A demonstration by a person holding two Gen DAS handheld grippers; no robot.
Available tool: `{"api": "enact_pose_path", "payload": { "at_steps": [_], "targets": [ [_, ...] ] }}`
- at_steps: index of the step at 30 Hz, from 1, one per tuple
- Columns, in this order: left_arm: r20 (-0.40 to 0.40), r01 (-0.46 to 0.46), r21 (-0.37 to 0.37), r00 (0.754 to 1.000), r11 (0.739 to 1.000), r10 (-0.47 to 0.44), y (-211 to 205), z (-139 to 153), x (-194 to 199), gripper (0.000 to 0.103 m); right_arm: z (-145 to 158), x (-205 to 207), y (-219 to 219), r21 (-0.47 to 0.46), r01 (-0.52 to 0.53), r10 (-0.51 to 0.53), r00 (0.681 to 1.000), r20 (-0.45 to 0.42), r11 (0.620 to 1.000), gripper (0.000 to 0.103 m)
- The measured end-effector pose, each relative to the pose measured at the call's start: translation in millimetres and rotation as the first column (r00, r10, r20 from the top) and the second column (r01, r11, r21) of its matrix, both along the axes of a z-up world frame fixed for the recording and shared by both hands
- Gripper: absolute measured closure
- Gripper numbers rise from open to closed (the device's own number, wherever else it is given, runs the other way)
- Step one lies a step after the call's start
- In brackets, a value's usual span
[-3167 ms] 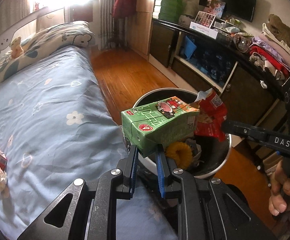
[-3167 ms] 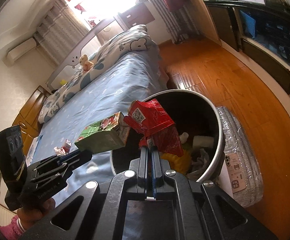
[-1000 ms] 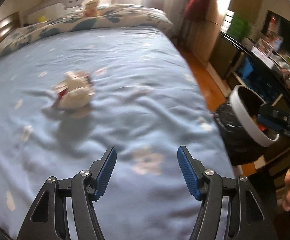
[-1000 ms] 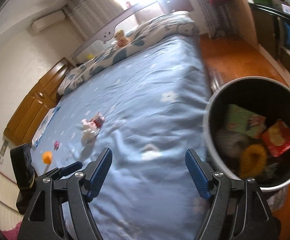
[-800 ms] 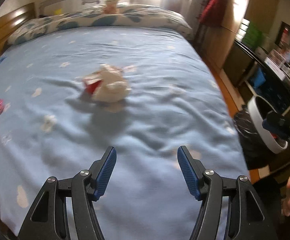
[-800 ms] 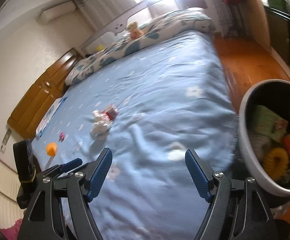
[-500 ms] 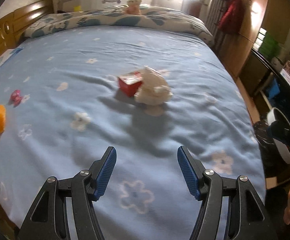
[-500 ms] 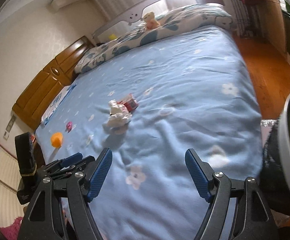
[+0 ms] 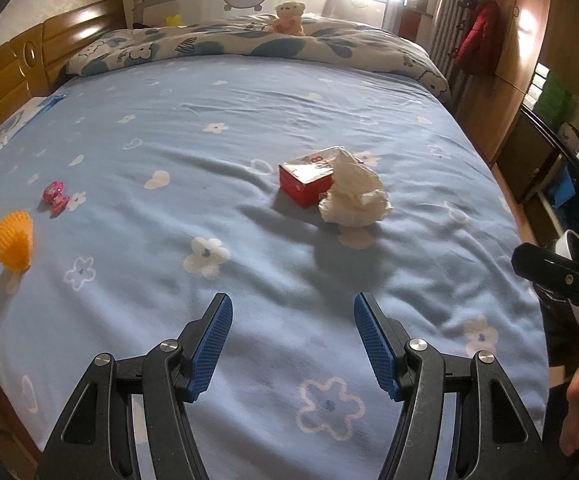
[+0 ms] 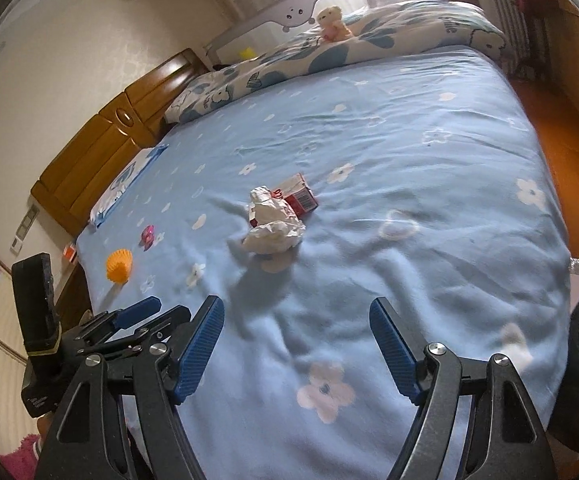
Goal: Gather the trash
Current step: 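Move both open tools back over the white carton and tissue, then grasp the white red-printed carton with the left tool while the right tool grasps the tissue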
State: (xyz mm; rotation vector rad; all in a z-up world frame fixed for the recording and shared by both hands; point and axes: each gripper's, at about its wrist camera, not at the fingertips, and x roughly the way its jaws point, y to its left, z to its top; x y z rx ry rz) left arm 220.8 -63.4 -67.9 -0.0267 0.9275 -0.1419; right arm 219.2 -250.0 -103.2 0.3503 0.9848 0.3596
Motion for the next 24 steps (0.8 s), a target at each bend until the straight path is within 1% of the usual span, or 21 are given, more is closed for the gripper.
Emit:
{"api": "enact_pose_path", "payload": {
  "at_steps": [14,20,24],
  "targets": [
    [-0.021,-0.026,0.013,0.999,1.000,0.026,16.7,-16.7,30.6,0.040,-18.5,43.7,28.1,-0.011,-0.013,0.013,1.000,-0.018,1.000,0.026],
    [-0.030,-0.027,0.027,0.999,0.999,0.028,22.6,-23.5,48.8,0.040,-30.8,67.5,37.7,-0.015,-0.006,0.005,0.999,-0.044,1.000,0.026],
    [-0.043,-0.016,0.035,0.999,0.999,0.017,23.6,-28.7,62.8,0.040,-40.2,80.1,45.5,-0.040,-0.025,0.023,0.998,-0.055,0.999,0.027]
  ]
}}
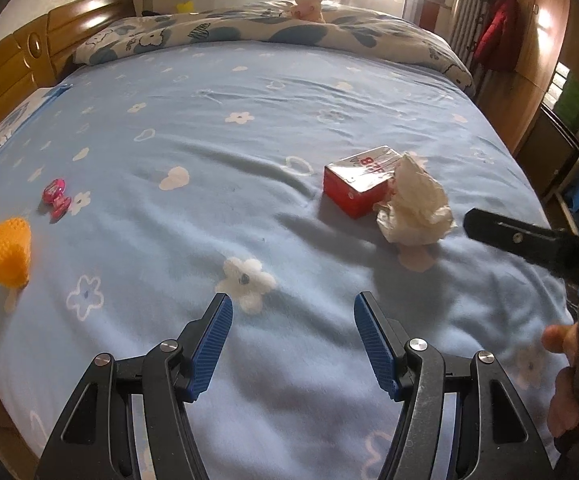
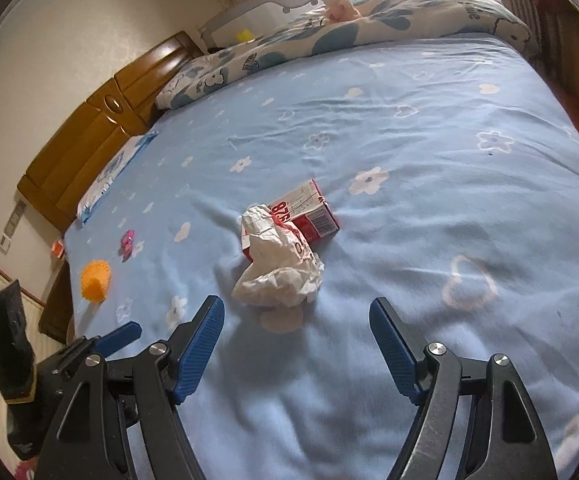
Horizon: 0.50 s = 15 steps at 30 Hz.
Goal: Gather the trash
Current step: 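Grasp the white red-printed carton with the left tool while the right tool grasps the tissue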
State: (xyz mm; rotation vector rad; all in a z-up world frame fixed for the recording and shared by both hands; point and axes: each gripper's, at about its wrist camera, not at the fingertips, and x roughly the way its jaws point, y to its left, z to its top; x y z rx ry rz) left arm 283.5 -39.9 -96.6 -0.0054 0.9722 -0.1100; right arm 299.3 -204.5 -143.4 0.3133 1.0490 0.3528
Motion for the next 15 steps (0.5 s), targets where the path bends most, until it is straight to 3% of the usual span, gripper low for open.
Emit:
{"api": "enact_pose_path", "payload": {
  "at_steps": [3,6,8,10,11,13,15],
  "targets": [
    [-0.006,0.013,0.005,1.000,1.000,-0.013,-0.8,-4.2,10.2,0.037,-7.4,7.7,4.5,0.000,-0.007,0.007,1.000,-0.011,1.000,0.033],
    [-0.014,0.024,0.007,1.000,1.000,-0.024,-1.7,-9.0,20.4,0.035,-14.2,15.7,7.6,0.010,-0.013,0.014,1.000,-0.026,1.000,0.050],
    [-0.021,0.030,0.007,0.999,1.000,-0.030,-2.4,-12.1,28.1,0.035,-17.7,20.2,9.6,0.015,-0.021,0.022,0.999,-0.029,1.000,0.066],
    [-0.029,0.035,0.002,0.999,0.999,-0.035,-3.4,-14.2,35.5,0.035,-18.2,21.6,8.5,0.025,-0.020,0.021,1.000,-0.023,0.999,0.075],
    [-0.032,0.040,-0.004,0.999,0.999,-0.040,-4.3,-15.1,40.3,0.035,-17.5,20.5,4.9,0.040,-0.016,0.017,1.000,-0.022,0.999,0.089],
    [-0.034,0.051,-0.012,0.998,0.999,-0.051,-6.9,-16.3,48.1,0.033,-15.1,16.2,-5.5,0.066,0.005,-0.003,1.000,-0.024,0.998,0.103],
    [-0.030,0.066,-0.011,0.997,0.998,-0.066,-12.8,-17.8,58.6,0.030,-12.5,10.6,-19.0,0.088,0.033,-0.031,0.999,-0.022,0.996,0.103]
  ]
}}
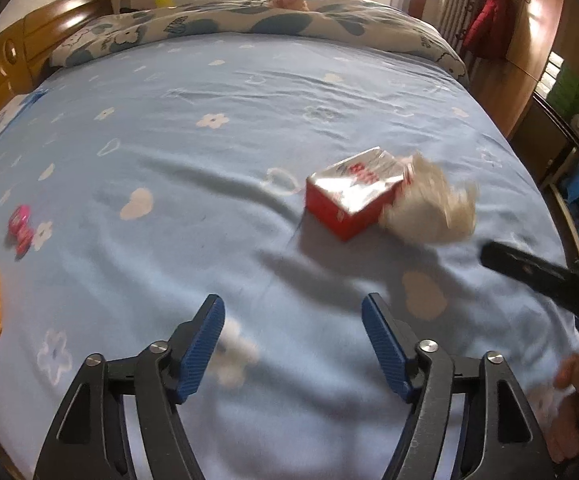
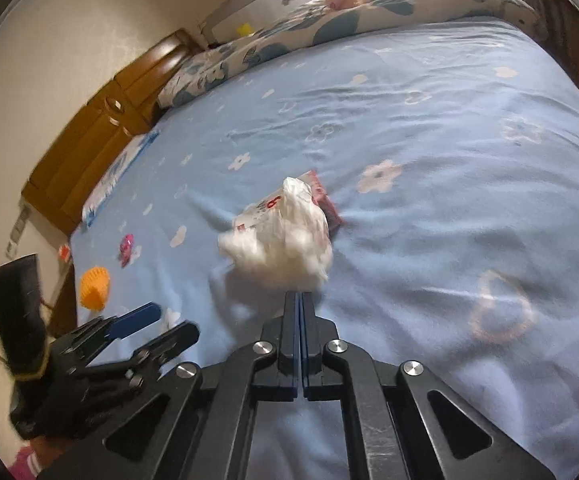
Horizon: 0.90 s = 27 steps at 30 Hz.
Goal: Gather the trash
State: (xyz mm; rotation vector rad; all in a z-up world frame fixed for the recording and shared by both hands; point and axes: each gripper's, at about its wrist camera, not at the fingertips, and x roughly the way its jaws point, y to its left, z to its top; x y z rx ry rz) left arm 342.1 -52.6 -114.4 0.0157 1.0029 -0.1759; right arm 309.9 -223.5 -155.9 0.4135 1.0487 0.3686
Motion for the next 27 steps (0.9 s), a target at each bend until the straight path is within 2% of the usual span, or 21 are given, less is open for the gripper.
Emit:
{"api": "enact_pose_path", "payload": {
  "at_steps": [4,7,13,15,17,22,24,26,27],
  "targets": [
    [0.004,0.033,0.009,0.999,0.999,-0.033,-12.5,-6.3,26.3,0.024,2.0,-11.4,-22.7,0.012,0.030,-0.030,1.000,-0.005,0.999,0.103],
    [-0.007,0.061,0.011,0.998,0.998,-0.061,-20.4,-14.6,48.3,0.024,0.2,-16.0,-34.7,0.025,0.048,-0.047,0.999,-0.013,0.999,0.097],
    [-0.023,0.110,0.010,0.994,0.994,-0.110,-31.5,-28.3,86.8,0.024,-3.4,-16.5,-47.1,0.040,0.077,-0.076,0.997,-0.030,0.996,0.096],
    [-0.021,0.127,0.004,0.992,0.992,-0.127,-35.6,-32.3,93.4,0.028,-4.3,-14.0,-48.5,0.038,0.084,-0.083,0.996,-0.029,0.996,0.096],
    [-0.019,0.151,-0.008,0.988,0.989,-0.151,-38.6,-34.6,94.9,0.045,-5.6,-10.2,-47.5,0.038,0.087,-0.086,0.996,-0.030,0.995,0.096],
    [-0.003,0.164,-0.008,0.987,0.987,-0.164,-42.1,-31.6,81.1,0.047,-7.0,-3.8,-43.7,0.035,0.080,-0.079,0.997,-0.027,0.996,0.094],
    [-0.005,0.132,-0.005,0.991,0.991,-0.132,-37.8,-26.7,67.2,0.047,-6.5,-2.8,-39.4,0.035,0.068,-0.067,0.997,-0.024,0.997,0.086],
    [-0.011,0.086,-0.009,0.996,0.996,-0.086,-30.4,-23.0,48.8,0.047,-5.7,-0.8,-34.1,0.047,0.052,-0.052,0.999,-0.015,0.998,0.056],
    [-0.015,0.059,-0.009,0.998,0.998,-0.059,-25.5,-21.6,38.1,0.047,-5.2,0.1,-32.1,0.050,0.048,-0.048,0.999,-0.010,0.998,0.051]
  ]
}}
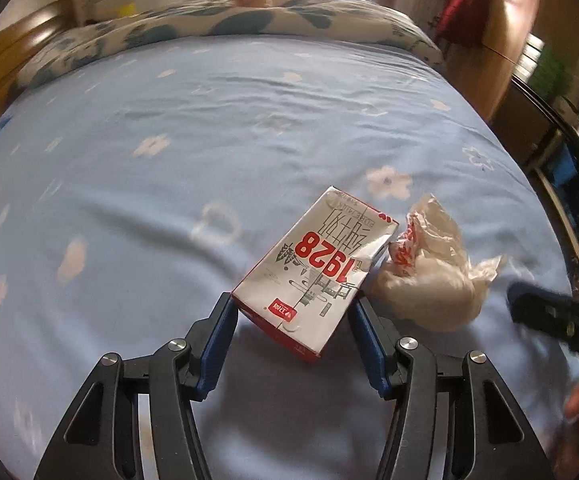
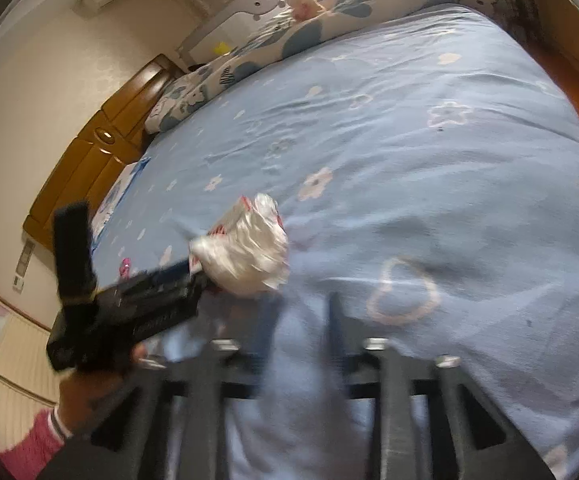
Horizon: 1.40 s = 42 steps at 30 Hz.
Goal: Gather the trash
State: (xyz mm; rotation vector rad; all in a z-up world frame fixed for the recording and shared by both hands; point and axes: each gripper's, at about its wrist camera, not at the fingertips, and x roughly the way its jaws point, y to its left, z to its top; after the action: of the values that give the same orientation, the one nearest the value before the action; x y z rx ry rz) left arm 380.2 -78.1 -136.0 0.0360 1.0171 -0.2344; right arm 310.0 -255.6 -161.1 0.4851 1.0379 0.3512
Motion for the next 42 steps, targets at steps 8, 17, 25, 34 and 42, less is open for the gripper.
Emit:
{"api": "enact_pose_path", "payload": {
  "at_steps": [8,17,25,34,42],
  "targets": [
    [-0.020,-0.178,-0.039,0.984,0.983,0.178,35.0,8.1,-78.9,0.047,-2.0,11.4,29.9,-0.018,-0.075,0.075,0.997,0.013,0.997,0.037],
    [0.000,-0.187,-0.041,0.982,0.982,0.187,36.1,13.6,-94.0,0.040,-10.5,31.9,65.6,-0.044,-0.148,0.149,0.989,0.016,0.988,0.038],
    [0.018,-0.167,-0.031,0.986,0.985,0.168,44.7,20.3,-102.2,0.030,-20.6,33.1,57.4,-0.013,-0.127,0.126,0.991,-0.042,0.992,0.089],
    [0.037,-0.145,-0.029,0.989,0.989,0.146,47.9,18.9,-103.1,0.023,2.9,44.0,56.2,-0.065,-0.122,0.126,0.990,0.064,0.990,0.036],
    [-0.002,-0.120,-0.011,0.993,0.993,0.120,44.6,5.7,-86.5,0.022,-35.2,75.8,67.9,-0.049,-0.147,0.146,0.989,-0.029,0.988,0.057]
  ]
}}
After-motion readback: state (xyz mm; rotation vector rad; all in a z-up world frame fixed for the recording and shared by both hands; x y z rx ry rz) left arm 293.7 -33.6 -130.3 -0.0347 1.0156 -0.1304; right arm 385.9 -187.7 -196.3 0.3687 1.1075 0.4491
